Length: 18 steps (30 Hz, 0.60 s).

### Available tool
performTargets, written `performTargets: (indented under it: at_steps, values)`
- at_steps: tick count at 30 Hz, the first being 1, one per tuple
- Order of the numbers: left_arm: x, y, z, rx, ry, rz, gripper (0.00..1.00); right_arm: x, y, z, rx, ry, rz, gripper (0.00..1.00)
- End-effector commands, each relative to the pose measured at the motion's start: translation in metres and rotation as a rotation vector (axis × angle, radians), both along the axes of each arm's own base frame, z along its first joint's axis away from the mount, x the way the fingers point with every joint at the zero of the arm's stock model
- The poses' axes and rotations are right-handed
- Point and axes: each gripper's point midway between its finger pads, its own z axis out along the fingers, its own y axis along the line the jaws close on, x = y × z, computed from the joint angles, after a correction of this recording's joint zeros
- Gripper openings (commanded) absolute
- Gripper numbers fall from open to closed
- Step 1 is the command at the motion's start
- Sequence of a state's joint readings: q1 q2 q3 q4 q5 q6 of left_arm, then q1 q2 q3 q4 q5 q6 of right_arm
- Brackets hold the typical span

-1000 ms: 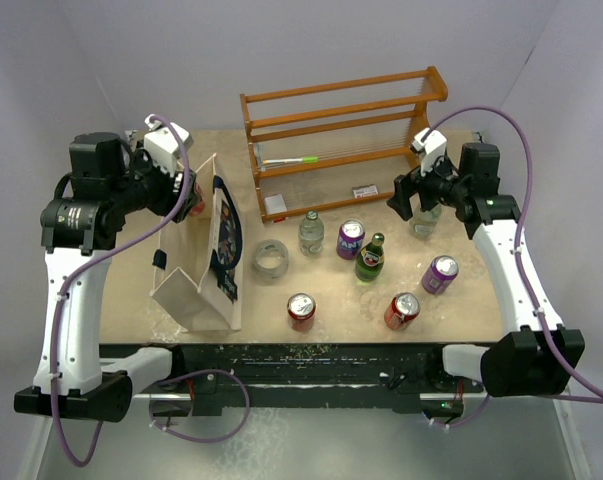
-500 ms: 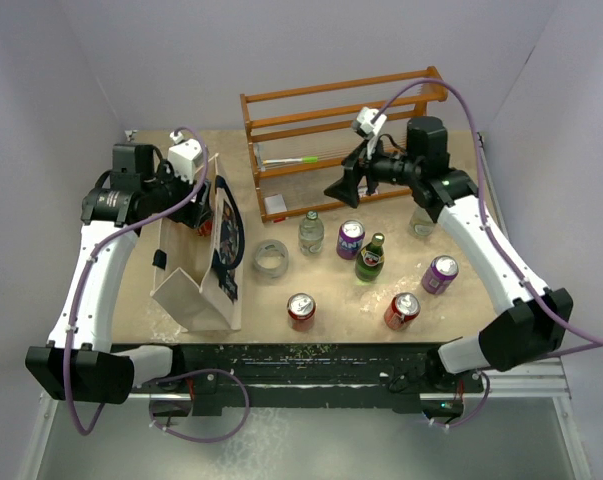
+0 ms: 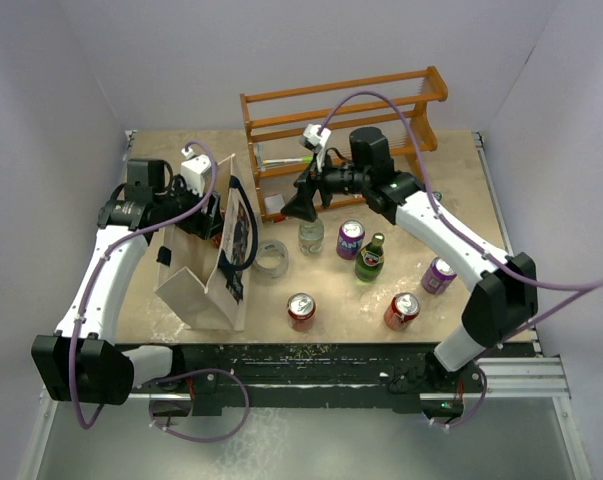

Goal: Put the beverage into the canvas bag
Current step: Place the drink in the canvas bag.

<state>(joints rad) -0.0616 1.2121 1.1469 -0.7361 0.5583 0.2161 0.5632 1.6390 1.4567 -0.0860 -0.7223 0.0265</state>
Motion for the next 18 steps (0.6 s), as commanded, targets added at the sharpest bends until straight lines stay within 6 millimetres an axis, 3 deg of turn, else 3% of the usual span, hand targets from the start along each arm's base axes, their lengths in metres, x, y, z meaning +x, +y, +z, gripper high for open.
performTargets:
  at_steps: [1, 10, 18]
  values:
    - [-0.002, -0.022, 0.033, -0.103, -0.140, -0.105, 0.00, 0.009, 0.031, 0.040, 0.144, 0.020, 0.026, 0.91]
    - [-0.018, -0.027, 0.022, -0.096, -0.145, -0.162, 0.00, 0.018, 0.072, 0.053, 0.189, 0.096, 0.000, 0.93]
    - [-0.016, -0.021, 0.023, -0.058, -0.187, -0.136, 0.00, 0.028, 0.100, 0.042, 0.150, 0.155, -0.074, 0.89]
